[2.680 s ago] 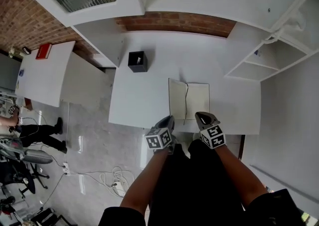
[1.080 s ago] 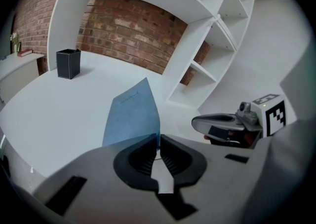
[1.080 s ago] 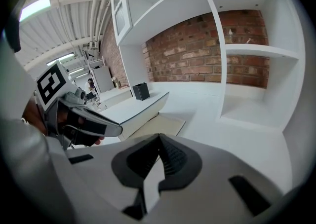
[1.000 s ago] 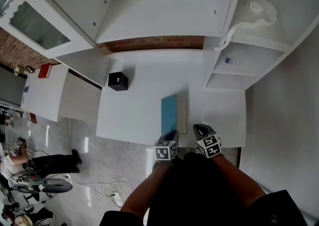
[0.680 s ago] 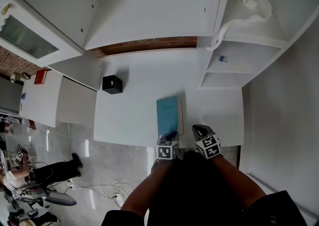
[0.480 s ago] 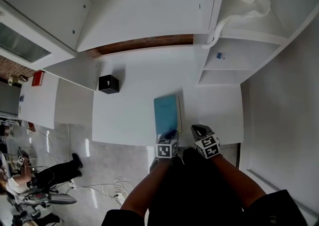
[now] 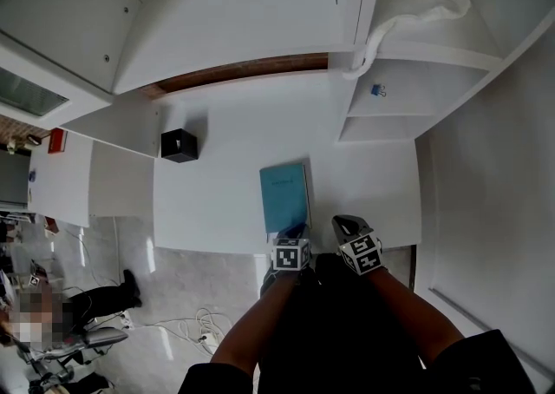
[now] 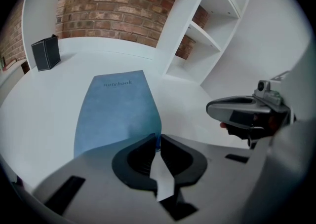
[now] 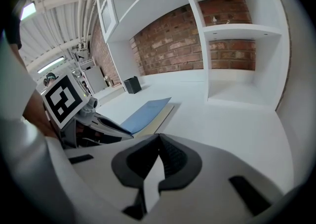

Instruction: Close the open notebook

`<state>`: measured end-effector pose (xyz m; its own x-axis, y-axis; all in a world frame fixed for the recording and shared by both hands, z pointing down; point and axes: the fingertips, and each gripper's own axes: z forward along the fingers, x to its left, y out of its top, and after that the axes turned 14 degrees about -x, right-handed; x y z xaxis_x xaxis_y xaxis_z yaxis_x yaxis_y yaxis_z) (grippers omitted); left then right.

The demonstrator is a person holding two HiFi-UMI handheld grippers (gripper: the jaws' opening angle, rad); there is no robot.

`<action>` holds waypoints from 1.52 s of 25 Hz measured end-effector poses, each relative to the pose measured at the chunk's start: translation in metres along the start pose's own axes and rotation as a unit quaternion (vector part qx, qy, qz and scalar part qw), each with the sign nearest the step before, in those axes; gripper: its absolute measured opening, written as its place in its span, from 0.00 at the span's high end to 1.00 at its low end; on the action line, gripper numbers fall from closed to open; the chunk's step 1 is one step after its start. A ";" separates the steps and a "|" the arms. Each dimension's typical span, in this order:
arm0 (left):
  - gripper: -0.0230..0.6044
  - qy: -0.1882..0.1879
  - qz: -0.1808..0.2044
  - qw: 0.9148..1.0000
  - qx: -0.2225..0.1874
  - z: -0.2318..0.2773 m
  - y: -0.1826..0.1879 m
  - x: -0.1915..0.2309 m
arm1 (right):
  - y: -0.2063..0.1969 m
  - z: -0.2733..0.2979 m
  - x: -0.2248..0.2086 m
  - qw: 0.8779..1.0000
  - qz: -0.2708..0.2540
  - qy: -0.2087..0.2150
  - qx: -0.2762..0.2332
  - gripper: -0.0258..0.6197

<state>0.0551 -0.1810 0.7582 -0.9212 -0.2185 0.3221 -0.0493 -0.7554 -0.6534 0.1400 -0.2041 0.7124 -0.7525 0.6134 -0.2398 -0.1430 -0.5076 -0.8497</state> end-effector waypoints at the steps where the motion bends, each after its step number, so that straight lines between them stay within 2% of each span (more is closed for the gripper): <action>1: 0.92 0.000 0.002 1.000 0.002 0.002 -0.002 0.000 | -0.001 -0.001 -0.002 1.000 0.001 -0.002 0.001 0.96; 6: 0.91 0.002 0.013 1.000 0.012 0.009 -0.006 0.001 | -0.003 -0.005 -0.010 1.000 0.002 -0.009 0.003 0.96; 11: 0.90 0.005 0.017 1.000 0.023 0.013 -0.011 0.000 | -0.005 -0.009 -0.008 1.000 -0.019 -0.006 0.005 0.96; 15: 0.88 -0.009 0.024 0.999 0.021 0.014 -0.011 -0.003 | -0.005 -0.010 -0.004 1.000 -0.010 0.004 0.003 0.96; 23: 0.87 -0.028 0.041 0.999 0.021 0.013 -0.012 -0.011 | -0.008 -0.011 -0.010 1.000 0.004 -0.006 -0.001 0.96; 26: 0.87 -0.052 0.042 0.997 0.024 0.015 -0.016 -0.024 | -0.008 -0.012 -0.011 1.000 0.009 -0.006 -0.003 0.96; 31: 0.86 -0.038 0.037 0.998 0.021 0.016 -0.016 -0.023 | -0.009 -0.013 -0.012 1.000 0.012 -0.008 -0.003 0.96; 38: 0.87 -0.046 0.017 0.999 0.019 0.013 -0.014 -0.031 | -0.014 -0.020 -0.015 1.000 0.009 -0.013 -0.002 0.96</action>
<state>0.0894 -0.1715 0.7659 -0.8828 -0.2988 0.3624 -0.0023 -0.7688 -0.6395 0.1664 -0.1941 0.7182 -0.7718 0.5875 -0.2433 -0.1264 -0.5166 -0.8469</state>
